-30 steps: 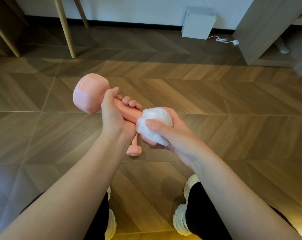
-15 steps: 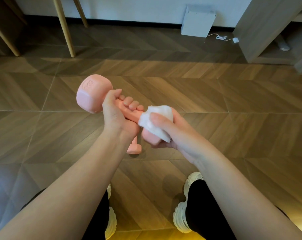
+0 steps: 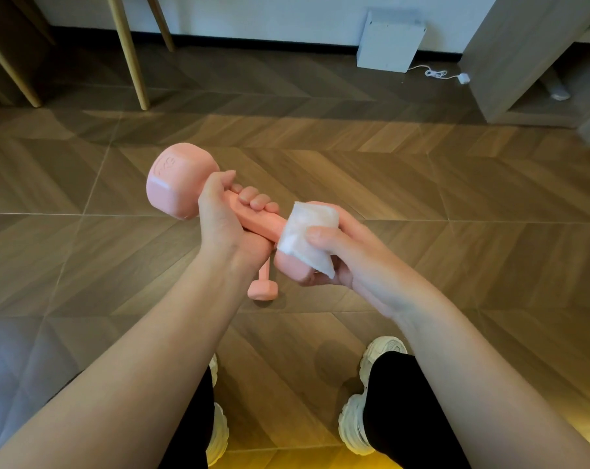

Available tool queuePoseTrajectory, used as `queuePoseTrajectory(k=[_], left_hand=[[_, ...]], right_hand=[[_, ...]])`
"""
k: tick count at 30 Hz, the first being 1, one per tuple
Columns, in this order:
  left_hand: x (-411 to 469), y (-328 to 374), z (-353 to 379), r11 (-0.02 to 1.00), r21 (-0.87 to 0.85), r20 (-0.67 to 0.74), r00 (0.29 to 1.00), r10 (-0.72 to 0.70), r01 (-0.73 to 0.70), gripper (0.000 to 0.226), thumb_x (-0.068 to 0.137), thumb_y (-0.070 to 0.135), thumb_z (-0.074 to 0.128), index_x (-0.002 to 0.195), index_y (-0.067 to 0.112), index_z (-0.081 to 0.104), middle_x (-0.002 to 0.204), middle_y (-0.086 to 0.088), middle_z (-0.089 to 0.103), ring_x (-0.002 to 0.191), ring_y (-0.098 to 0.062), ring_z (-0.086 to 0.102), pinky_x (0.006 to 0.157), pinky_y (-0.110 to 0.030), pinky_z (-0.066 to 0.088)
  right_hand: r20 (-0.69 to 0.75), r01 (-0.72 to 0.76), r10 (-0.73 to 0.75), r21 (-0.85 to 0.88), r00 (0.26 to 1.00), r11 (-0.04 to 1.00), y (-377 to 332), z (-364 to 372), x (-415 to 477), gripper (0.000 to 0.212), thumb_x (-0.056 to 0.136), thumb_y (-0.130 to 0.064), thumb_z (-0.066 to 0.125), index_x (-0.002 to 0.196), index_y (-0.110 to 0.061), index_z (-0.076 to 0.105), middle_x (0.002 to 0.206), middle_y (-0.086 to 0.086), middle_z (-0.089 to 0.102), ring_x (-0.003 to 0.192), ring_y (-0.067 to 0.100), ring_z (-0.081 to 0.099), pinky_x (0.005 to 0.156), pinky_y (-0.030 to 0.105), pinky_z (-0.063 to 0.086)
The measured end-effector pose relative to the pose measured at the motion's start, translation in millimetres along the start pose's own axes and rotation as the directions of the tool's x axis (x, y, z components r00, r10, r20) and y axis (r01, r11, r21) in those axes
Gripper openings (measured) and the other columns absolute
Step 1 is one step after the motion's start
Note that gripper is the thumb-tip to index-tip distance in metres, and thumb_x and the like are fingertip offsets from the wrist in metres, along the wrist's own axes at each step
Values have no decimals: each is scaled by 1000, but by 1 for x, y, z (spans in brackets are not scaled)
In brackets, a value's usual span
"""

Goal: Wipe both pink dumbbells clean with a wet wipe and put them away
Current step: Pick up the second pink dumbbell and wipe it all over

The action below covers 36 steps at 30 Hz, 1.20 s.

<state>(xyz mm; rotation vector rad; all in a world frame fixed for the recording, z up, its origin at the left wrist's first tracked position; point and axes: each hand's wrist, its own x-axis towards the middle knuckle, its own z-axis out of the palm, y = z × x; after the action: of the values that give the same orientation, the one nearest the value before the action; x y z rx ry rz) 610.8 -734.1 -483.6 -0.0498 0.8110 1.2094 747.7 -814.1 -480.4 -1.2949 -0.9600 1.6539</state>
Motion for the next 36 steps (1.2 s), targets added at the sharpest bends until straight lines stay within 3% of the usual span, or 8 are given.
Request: queuePoseTrajectory(k=[4,9,14,17,21,25,28,36], left_hand=[[0,1,-2,1000,8,1,1000,-2,2,30,90,20,48,65,18,31,52,7,27,42,-11,29,46,-21,32],[-2,-1,-1,1000,18,-7,1000,1,-1,32,91,19,47,64,18,30,51,6,27,41,-11,28,46,-20,31],[-1,-2,1,1000,28,10,1000,1,-1,30,90,20,47,65,19,30,53,6,25,42,-11,27,47,-22,30],[-2,0,1,999,32,19,1000,9,-10,30,91,20,46,65,19,30,53,7,25,41,-11,27,45,-21,30],[-4,1,-1,999,38,9,1000,24,-24,29,91,21,47,66,19,32,53,7,26,42,-10,27,46,-22,30],[-4,3,1,999,38,6,1000,30,-30,31,91,21,46,65,19,31,51,7,26,40,-10,27,43,-21,30],[-4,3,3,998,42,6,999,37,-38,30,91,21,46,66,19,29,52,7,24,41,-11,26,45,-22,29],[-2,2,4,998,50,-84,995,47,-43,23,87,20,53,69,16,39,56,3,41,46,-13,41,53,-24,38]], right_hand=[[27,17,-16,-45,1000,999,2,-1,-3,46,76,-28,68,121,-31,59,117,-1,63,101,14,66,84,40,60],[-85,42,-51,-101,995,994,7,8,1,45,73,-37,68,117,-35,58,111,-11,66,96,2,66,77,24,56],[-25,41,-44,-112,999,993,3,1,-1,43,75,-32,66,116,-35,58,115,-9,65,108,12,64,93,39,55],[49,52,-48,-90,998,995,1,0,-4,48,66,-30,76,109,-44,59,116,-7,61,102,8,65,86,37,59],[51,60,-56,-68,997,996,0,6,-6,54,68,-21,72,114,-39,52,126,3,52,83,-8,65,61,19,55],[-18,94,-98,-131,995,987,7,10,-1,63,59,-43,77,118,-38,57,117,-7,62,101,5,63,71,19,52],[-70,79,-88,-118,994,990,8,9,1,50,65,-46,76,112,-40,61,108,-13,66,96,5,65,70,19,51],[-122,39,-36,27,992,999,9,9,3,39,83,-43,56,120,-33,63,112,-3,69,96,14,66,82,46,60]])
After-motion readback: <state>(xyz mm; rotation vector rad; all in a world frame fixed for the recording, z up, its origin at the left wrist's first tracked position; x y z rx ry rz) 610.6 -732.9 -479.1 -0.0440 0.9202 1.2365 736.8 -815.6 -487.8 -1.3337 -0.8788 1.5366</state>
